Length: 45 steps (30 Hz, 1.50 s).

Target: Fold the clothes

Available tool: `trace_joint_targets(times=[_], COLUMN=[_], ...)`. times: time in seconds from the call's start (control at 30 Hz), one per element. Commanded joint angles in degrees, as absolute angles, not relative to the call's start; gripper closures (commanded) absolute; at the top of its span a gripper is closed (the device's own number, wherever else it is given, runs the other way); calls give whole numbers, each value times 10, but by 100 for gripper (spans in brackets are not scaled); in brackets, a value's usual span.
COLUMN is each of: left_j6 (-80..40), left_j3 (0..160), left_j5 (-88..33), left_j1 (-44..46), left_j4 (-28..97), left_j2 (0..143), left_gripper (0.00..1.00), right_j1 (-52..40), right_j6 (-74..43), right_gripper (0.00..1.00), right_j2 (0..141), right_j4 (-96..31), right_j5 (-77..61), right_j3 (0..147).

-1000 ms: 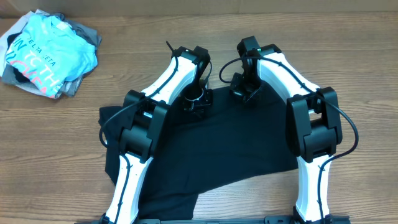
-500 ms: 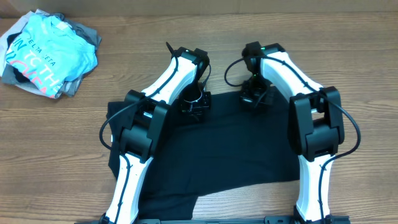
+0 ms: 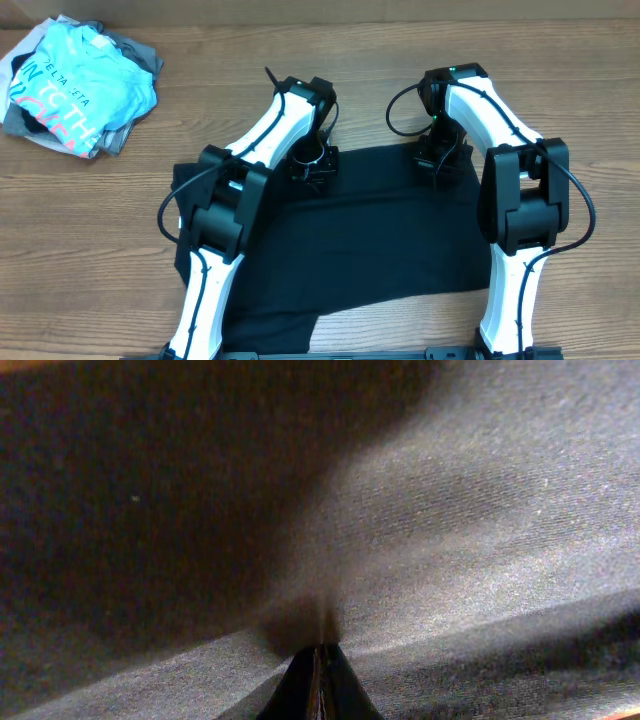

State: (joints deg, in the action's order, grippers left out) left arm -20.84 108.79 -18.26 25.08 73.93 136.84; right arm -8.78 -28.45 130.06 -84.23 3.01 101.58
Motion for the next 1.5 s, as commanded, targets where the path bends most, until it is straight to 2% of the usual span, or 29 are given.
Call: trace_joint_targets(times=[0.0,0.33,0.8,1.03,1.17,1.27,1.47], left_j6=[-201,-202,-201,-191,-191,-195,-195], left_j3=[1044,1036,1096,1175,1193,1193,1193], left_j5=[-153,-55,-60,-72,-73,-75,-75], left_j1=[238,213,202,202,202,202,202], left_j4=[752,868,844,868,868,879,884], left_j2=[1385,1385,1383,1383,1383,1383,1383], left_gripper=[96,96,96,96,80,78,59], right_j1=[-85,-76,-77,-82,-82,-84,-86], right_j6=[-285,-315,-315,-225,-225,-225,-227], right_gripper=[96,96,96,96,96,96,96], right_j2=[1310,1310,1296,1284,1285,1285,1285], right_j4=[-850,-844,-807,-783,-755,-739,-670], right_j5=[40,55,23,-46,-59,-73,-70], right_j3=[1030,1030,1082,1103,1087,1068,1013])
